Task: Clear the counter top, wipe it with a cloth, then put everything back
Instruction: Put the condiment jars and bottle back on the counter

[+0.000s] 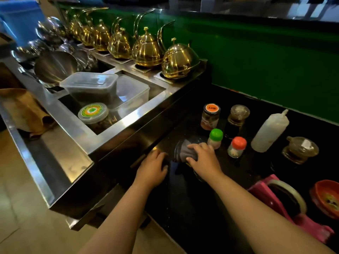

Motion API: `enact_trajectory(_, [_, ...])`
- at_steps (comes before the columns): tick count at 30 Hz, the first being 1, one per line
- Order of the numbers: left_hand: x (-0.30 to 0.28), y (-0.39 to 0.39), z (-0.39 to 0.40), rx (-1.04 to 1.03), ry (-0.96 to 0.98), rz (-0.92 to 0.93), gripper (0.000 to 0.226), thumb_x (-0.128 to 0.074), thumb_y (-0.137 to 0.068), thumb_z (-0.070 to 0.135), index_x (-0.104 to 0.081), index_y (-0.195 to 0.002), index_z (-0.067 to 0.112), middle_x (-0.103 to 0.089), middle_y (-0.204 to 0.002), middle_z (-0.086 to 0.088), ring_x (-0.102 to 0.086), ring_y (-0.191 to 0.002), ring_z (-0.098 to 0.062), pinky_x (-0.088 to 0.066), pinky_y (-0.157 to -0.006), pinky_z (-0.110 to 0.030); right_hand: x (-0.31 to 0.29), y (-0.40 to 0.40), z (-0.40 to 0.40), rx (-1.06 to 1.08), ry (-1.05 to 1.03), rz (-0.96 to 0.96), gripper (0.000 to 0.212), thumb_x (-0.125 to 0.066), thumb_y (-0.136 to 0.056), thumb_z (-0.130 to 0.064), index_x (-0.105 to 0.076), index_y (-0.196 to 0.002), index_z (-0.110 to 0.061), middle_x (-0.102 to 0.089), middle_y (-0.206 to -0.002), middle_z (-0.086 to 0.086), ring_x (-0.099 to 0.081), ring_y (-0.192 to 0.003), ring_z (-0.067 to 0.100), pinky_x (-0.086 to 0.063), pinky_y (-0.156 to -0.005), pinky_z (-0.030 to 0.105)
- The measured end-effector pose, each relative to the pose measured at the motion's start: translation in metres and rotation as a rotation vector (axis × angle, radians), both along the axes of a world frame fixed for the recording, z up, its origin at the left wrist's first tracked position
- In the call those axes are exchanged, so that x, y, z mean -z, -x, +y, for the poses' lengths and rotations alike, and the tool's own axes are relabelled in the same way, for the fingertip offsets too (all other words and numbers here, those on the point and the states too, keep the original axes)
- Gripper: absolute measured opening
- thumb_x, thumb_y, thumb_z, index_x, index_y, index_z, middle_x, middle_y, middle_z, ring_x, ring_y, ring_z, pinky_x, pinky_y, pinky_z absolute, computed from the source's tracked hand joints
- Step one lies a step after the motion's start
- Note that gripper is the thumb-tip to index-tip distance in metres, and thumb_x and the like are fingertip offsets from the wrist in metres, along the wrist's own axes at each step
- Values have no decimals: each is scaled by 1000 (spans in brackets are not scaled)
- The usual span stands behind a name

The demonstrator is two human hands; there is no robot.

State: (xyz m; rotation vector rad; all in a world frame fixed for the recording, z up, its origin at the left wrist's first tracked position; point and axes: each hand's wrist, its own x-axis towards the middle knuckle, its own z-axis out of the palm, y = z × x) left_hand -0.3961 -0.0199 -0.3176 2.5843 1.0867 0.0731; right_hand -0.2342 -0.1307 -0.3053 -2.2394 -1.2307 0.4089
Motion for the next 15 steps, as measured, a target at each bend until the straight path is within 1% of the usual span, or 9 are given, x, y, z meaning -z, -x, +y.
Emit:
enact_trajectory(1, [6, -3, 4, -9, 14, 4, 51, -51, -91, 39, -39, -140, 29, -36, -145, 4, -40, -131, -19, -41, -104, -36, 6, -3, 5, -2, 33, -26, 42, -62, -89, -28, -53, -130, -27, -43, -129, -3, -36, -125, 18, -34, -103, 30])
enact_trajectory(4, [26, -1, 10, 2, 42, -7, 61, -45, -95, 47, -23, -149, 30, -19, -157, 7, -21, -144, -14, -21, -115, -32, 24, -4, 11, -10, 114, -47, 41, -49, -96, -33, -49, -137, -27, -34, -148, -6, -28, -139, 17, -26, -112, 36])
enact_trajectory(6, [38, 5, 11, 45, 1, -66, 62, -37, -95, 51, -21, -151, 28, -16, -159, 6, -15, -146, -12, -10, -116, -27, 35, -2, 9, -22, 134, -96, 43, -39, -100, -34, -41, -143, -29, -28, -155, -7, -19, -144, 14, -16, -117, 35])
enact_trajectory(8, [44, 8, 10, 61, -52, -114, 61, -31, -95, 52, -21, -151, 28, -16, -159, 8, -13, -146, -10, -3, -115, -23, 46, 1, 6, -58, 141, -155, 46, -31, -102, -35, -31, -148, -30, -20, -158, -8, -8, -148, 12, -3, -119, 32])
enact_trajectory(10, [46, 9, 9, 43, -72, -135, 59, -34, -97, 49, -21, -151, 30, -16, -158, 10, -12, -145, -10, 0, -112, -23, 55, 6, 2, -64, 142, -184, 52, -19, -100, -42, -25, -150, -31, -14, -160, -9, 0, -148, 11, 7, -117, 30])
enact_trajectory(12, [47, 8, 10, 49, -71, -143, 59, -36, -97, 48, -21, -151, 29, -17, -158, 8, -12, -145, -10, -1, -113, -23, 58, 11, -2, -41, 133, -201, 65, -5, -91, -49, -25, -150, -32, -13, -160, -9, 2, -148, 10, 9, -117, 29])
enact_trajectory(13, [47, 8, 11, 61, -61, -141, 59, -35, -97, 48, -21, -151, 29, -17, -158, 8, -12, -146, -11, -2, -115, -25, 58, 15, -3, -24, 128, -202, 69, -2, -88, -50, -26, -150, -32, -14, -160, -10, 2, -148, 9, 10, -117, 29])
enact_trajectory(15, [47, 9, 13, 86, -35, -124, 60, -35, -96, 48, -21, -151, 27, -18, -158, 6, -13, -146, -12, -6, -117, -27, 58, 23, -7, 17, 124, -193, 67, -4, -89, -50, -28, -149, -32, -15, -160, -11, 0, -148, 9, 10, -116, 27])
